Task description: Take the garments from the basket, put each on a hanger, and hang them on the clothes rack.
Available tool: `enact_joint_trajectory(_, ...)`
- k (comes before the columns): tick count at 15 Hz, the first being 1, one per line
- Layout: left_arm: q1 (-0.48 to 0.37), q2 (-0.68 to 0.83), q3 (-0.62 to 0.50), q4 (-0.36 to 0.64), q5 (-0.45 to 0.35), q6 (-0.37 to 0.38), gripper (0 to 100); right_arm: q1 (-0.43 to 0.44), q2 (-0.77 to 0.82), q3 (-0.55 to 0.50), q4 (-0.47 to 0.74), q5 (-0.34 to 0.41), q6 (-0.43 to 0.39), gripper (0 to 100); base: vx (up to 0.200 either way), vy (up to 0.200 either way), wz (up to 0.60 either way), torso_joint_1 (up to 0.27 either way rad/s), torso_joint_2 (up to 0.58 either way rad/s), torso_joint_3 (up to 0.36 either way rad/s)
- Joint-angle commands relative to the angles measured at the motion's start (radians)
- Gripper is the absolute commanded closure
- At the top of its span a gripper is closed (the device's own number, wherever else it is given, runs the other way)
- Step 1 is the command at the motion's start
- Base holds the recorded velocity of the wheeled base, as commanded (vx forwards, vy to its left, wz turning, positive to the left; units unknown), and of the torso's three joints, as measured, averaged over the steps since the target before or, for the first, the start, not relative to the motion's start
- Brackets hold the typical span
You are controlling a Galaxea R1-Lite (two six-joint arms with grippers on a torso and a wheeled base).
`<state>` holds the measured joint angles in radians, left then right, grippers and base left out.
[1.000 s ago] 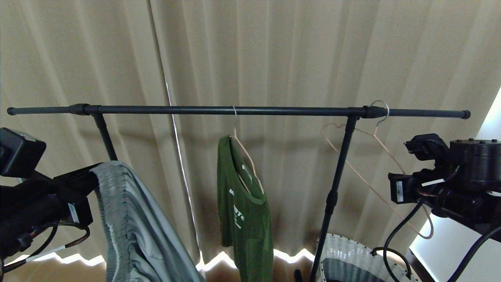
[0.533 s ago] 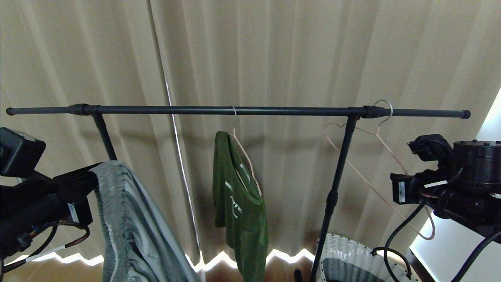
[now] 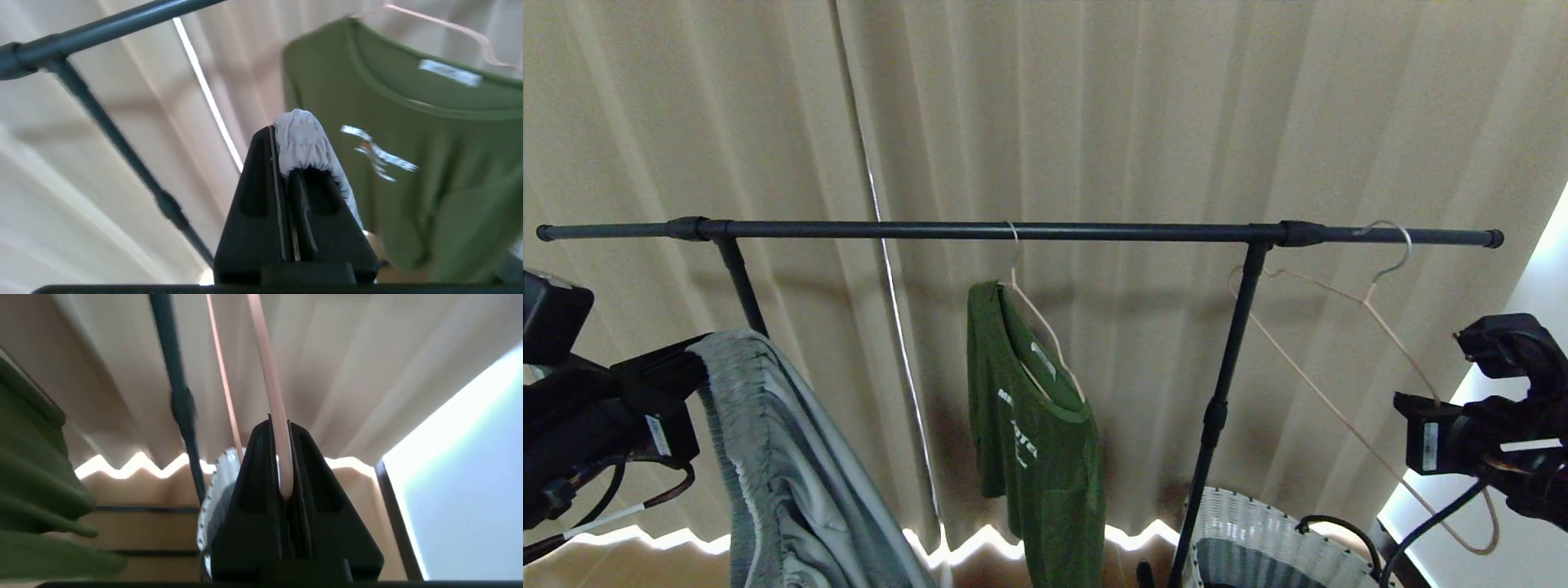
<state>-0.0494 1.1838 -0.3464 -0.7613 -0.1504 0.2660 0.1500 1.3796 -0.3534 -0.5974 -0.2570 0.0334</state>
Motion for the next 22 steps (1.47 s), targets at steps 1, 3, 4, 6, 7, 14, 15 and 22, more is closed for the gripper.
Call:
enact_joint_trajectory(1, 0.025, -0.003, 0.014, -0.010, 0.000, -0.001, 100, -0.009, -0.109, 0.076, 0.002, 0.002, 0.000, 100, 0.000, 0.000, 0.00, 0.000, 0.00, 0.000)
enact_joint_trajectory(3, 0.022, -0.001, 0.030, -0.018, 0.000, 0.002, 100, -0.038, -0.154, 0.106, 0.013, 0.005, 0.002, 100, 0.000, 0.000, 0.00, 0.000, 0.00, 0.000)
enact_joint_trajectory(4, 0.019, 0.002, 0.030, -0.020, 0.000, 0.004, 100, -0.052, -0.151, 0.105, 0.011, 0.005, -0.003, 100, 0.000, 0.000, 0.00, 0.000, 0.00, 0.000)
enact_joint_trajectory(6, 0.016, 0.003, 0.035, -0.018, 0.000, 0.004, 100, -0.055, -0.123, 0.108, 0.011, 0.018, -0.003, 100, 0.000, 0.000, 0.00, 0.000, 0.00, 0.000)
enact_joint_trajectory(7, 0.013, 0.005, 0.037, -0.020, -0.001, 0.006, 100, -0.055, -0.111, 0.111, 0.010, 0.018, -0.001, 100, 0.000, 0.000, 0.00, 0.000, 0.00, 0.000)
enact_joint_trajectory(14, -0.018, 0.010, 0.049, -0.020, 0.000, 0.009, 100, -0.055, -0.123, 0.133, 0.002, 0.018, -0.001, 100, 0.000, 0.000, 0.00, 0.000, 0.00, 0.000)
enact_joint_trajectory(15, -0.018, 0.007, 0.050, -0.018, 0.000, 0.010, 100, -0.052, -0.122, 0.134, 0.002, 0.019, -0.001, 100, -0.200, 0.000, 0.00, 0.007, 0.00, 0.002)
enact_joint_trajectory(22, -0.049, 0.002, 0.061, -0.020, 0.002, 0.024, 100, -0.047, -0.111, 0.134, 0.005, 0.019, -0.001, 100, -0.200, 0.000, 0.00, 0.000, 0.01, 0.004)
